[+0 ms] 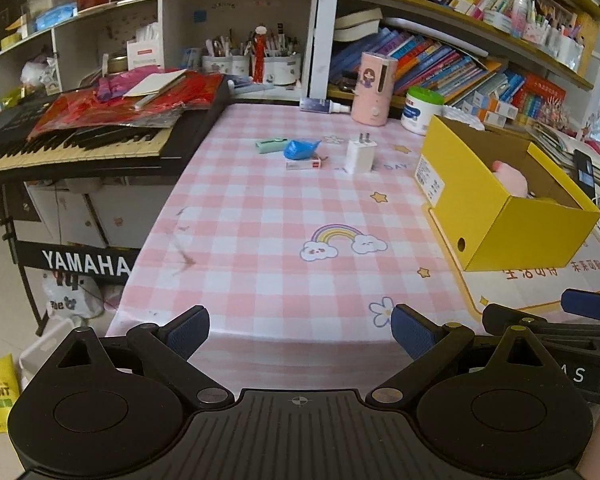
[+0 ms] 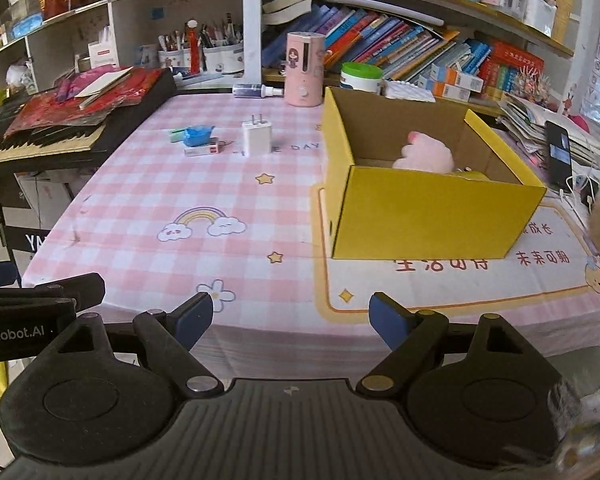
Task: Organize objects
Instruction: 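Withdraw both tools from the box and move toward the blue packet and white charger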
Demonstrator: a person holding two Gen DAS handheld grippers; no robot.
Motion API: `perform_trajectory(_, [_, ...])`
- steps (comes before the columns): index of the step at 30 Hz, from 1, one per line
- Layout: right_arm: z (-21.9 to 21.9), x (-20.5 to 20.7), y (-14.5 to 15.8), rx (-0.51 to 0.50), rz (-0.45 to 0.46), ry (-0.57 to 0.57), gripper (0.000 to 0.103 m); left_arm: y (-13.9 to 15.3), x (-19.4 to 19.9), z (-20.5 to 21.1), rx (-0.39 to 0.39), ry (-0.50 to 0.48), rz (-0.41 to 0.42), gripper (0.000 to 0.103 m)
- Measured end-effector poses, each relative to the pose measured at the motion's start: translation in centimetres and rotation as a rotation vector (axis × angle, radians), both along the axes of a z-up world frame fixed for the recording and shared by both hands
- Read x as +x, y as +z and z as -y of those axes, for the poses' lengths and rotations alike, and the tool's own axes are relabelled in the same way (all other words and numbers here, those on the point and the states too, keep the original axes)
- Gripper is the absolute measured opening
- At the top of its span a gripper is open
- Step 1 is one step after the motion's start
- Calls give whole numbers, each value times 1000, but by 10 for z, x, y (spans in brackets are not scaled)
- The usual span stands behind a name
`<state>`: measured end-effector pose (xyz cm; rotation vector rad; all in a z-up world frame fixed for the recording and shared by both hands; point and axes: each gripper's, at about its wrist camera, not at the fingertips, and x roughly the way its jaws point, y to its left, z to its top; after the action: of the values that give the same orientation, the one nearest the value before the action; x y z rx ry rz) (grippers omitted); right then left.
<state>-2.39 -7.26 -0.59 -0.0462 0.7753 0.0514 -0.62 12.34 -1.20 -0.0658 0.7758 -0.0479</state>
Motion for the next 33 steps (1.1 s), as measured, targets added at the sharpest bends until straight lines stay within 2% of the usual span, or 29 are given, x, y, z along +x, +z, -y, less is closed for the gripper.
perform_trajectory(9, [-13,9,-2,-2,-2,14,84,-6,12,-11,-16,13,-16,99])
perform_trajectory(16, [-19,42,-10,6,-16,31,82,-13,43,-15,-15,10,-16,99])
perform_trajectory(24, [-25,114,-7,9,16,55,79,-13,107,-13,-8,12,8,97])
perform_trajectory(33, [-28,218,-4,-7,49,88,79,-20,187,-6,29,35,4,97])
